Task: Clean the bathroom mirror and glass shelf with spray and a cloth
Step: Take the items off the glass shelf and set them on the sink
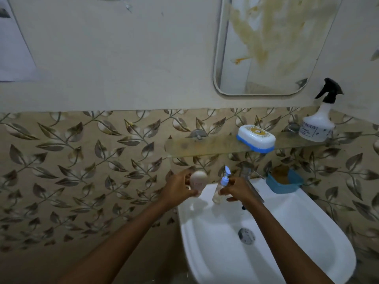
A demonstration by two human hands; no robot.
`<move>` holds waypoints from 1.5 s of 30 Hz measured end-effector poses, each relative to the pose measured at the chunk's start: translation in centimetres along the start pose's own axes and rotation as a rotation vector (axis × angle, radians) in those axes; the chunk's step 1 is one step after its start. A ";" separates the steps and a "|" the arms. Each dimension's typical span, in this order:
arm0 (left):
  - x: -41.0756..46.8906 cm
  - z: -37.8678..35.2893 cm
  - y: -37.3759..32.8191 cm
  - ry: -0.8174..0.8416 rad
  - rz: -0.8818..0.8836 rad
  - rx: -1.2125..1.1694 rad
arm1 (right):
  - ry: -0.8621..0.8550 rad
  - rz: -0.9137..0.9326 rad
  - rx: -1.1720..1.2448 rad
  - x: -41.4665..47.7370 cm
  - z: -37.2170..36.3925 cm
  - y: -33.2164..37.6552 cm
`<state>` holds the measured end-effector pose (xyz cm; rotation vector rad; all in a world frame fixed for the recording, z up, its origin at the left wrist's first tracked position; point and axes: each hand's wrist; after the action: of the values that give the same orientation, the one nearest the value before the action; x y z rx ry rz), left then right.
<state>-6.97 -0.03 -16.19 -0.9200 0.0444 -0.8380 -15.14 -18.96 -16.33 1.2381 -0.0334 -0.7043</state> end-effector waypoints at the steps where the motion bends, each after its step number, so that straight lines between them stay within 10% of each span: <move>1: -0.2 -0.8 1.1 0.005 0.030 0.023 | -0.003 -0.035 0.008 0.7 -0.5 -0.7; 14: 2.5 -5.9 9.5 -0.040 0.272 0.037 | -0.267 0.006 -0.079 6.6 -5.1 -5.7; 45: 4.2 -8.7 11.3 -0.111 0.283 -0.123 | -0.160 -0.064 -0.057 9.0 -6.4 -4.9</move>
<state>-0.31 -5.09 -28.46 -1.0467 0.1278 -0.5250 -7.85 -18.78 -25.90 1.1299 -0.1055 -0.8531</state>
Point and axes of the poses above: each hand's wrist, its own x-axis towards the middle knuckle, its own z-axis out of the back of the hand, y = z × x, and after that the axes turned 8 degrees about -z, right-handed
